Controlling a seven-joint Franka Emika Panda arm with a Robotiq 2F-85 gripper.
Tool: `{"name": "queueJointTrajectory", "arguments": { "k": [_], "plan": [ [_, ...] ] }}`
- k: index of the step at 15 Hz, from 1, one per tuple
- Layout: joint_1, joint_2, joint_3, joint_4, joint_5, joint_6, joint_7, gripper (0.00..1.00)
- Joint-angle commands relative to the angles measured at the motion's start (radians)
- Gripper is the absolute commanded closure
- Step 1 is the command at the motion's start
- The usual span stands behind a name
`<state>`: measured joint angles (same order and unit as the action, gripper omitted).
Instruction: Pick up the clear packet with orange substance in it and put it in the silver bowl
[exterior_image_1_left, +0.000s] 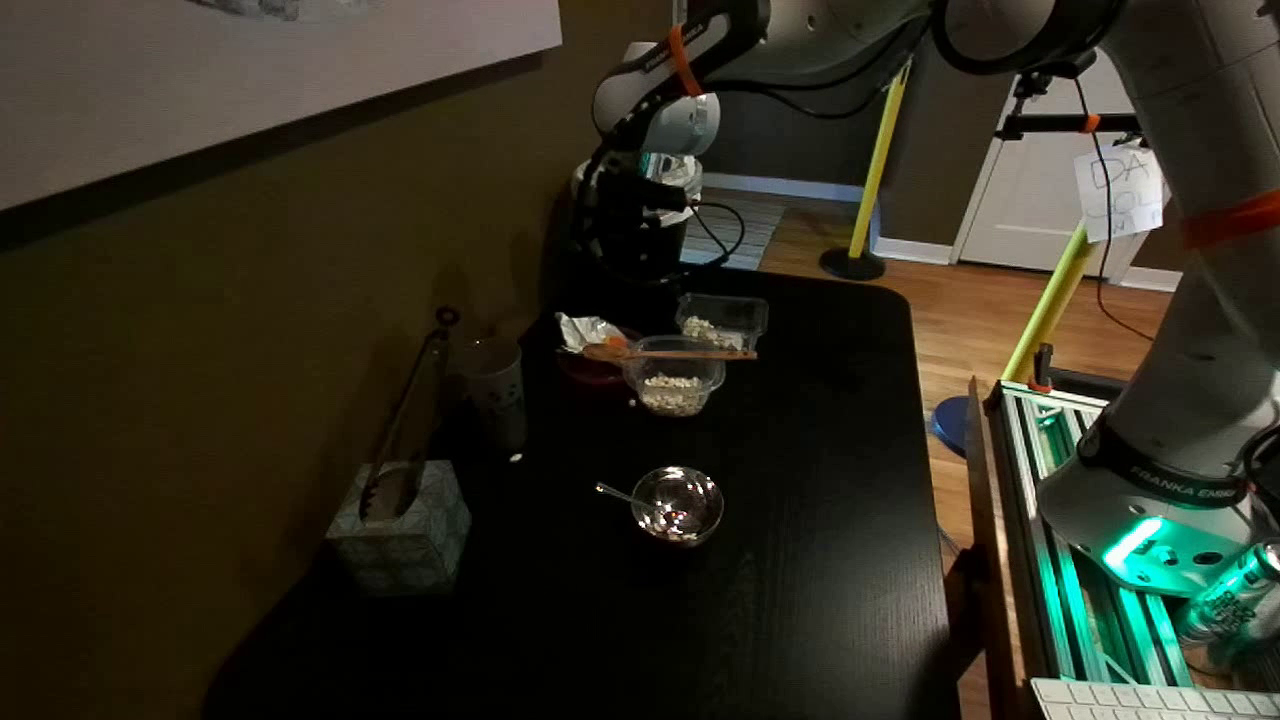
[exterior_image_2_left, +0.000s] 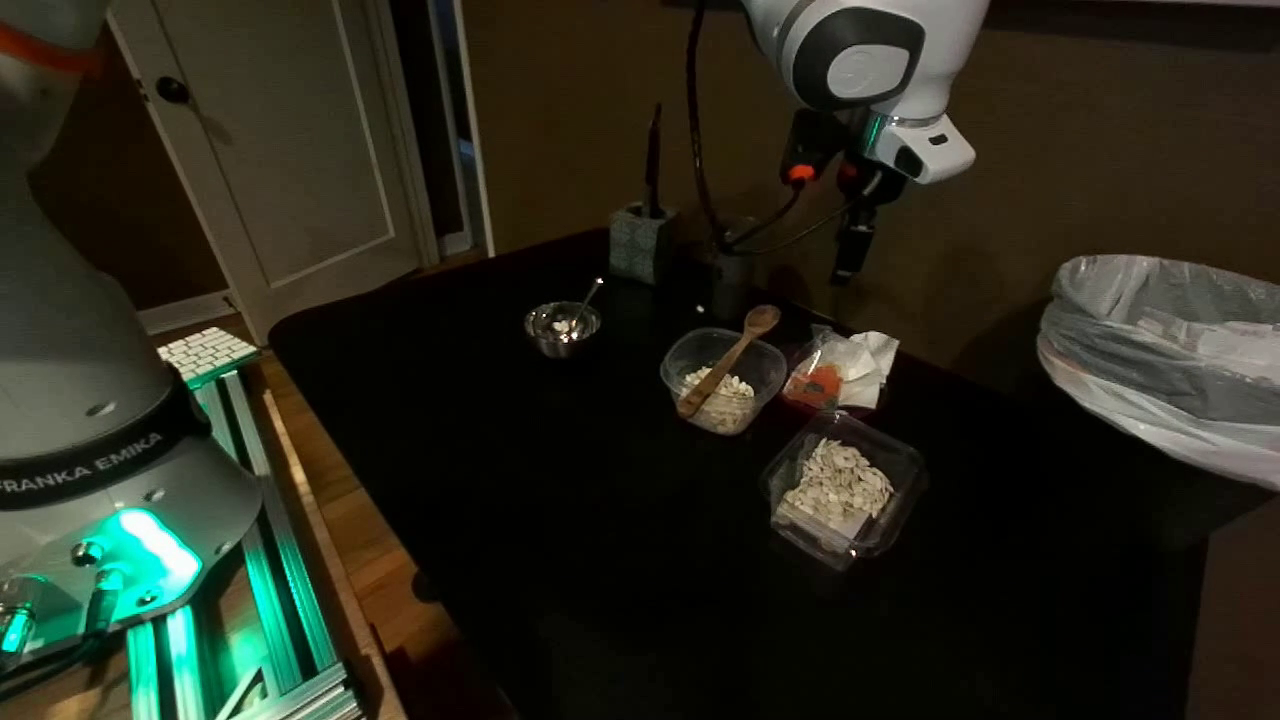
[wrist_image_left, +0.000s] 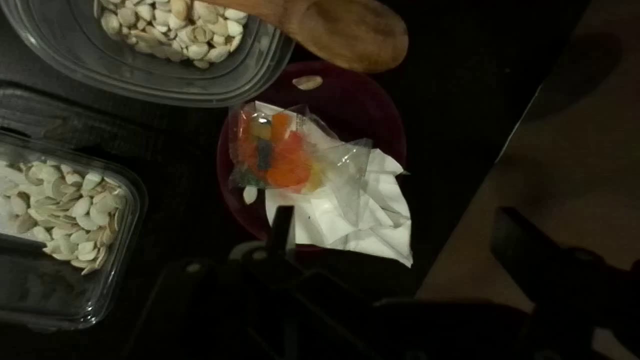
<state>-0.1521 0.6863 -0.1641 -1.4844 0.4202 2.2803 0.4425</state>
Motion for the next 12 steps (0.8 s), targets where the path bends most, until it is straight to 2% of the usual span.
{"name": "queueJointTrajectory", "arguments": {
  "k": [1, 4, 6, 8, 12],
  "plan": [
    [-0.006, 0.007, 0.016, -0.018, -0.090, -0.055, -0.067, 0.00],
    [-0.007, 0.039, 0.037, -0.017, -0.114, -0.126, -0.100, 0.00],
    [0.007, 0.071, 0.040, -0.010, -0.127, -0.111, -0.094, 0.00],
    [0.023, 0.108, 0.038, -0.001, -0.126, -0.060, -0.065, 0.00],
    [0.047, 0.193, 0.038, 0.026, -0.130, 0.126, -0.068, 0.00]
  ]
}}
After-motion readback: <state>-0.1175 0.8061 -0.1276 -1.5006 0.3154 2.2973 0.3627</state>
